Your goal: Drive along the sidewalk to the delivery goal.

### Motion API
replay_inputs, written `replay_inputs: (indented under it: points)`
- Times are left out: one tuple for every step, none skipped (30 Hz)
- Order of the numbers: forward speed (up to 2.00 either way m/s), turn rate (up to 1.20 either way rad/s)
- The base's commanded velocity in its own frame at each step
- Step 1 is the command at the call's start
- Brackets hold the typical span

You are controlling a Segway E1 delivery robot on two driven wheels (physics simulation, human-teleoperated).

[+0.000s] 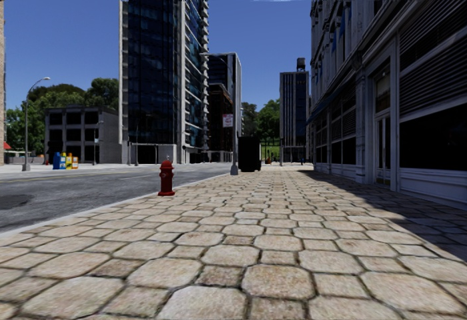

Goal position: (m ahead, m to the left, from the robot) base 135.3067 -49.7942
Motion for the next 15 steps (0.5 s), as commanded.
replay_inputs:
  points:
    - [2.0, -0.55]
    - [2.0, -0.55]
    - [2.0, -0.55]
    - [2.0, -0.55]
    - [2.0, -0.55]
    - [2.0, -0.55]
    - [2.0, -0.55]
    - [2.0, -0.55]
    - [2.0, -0.55]
    - [2.0, -0.55]
    - [2.0, -0.55]
    - [2.0, -0.51]
    - [2.0, -0.51]
    - [2.0, -0.1]
    - [2.0, 0.0]
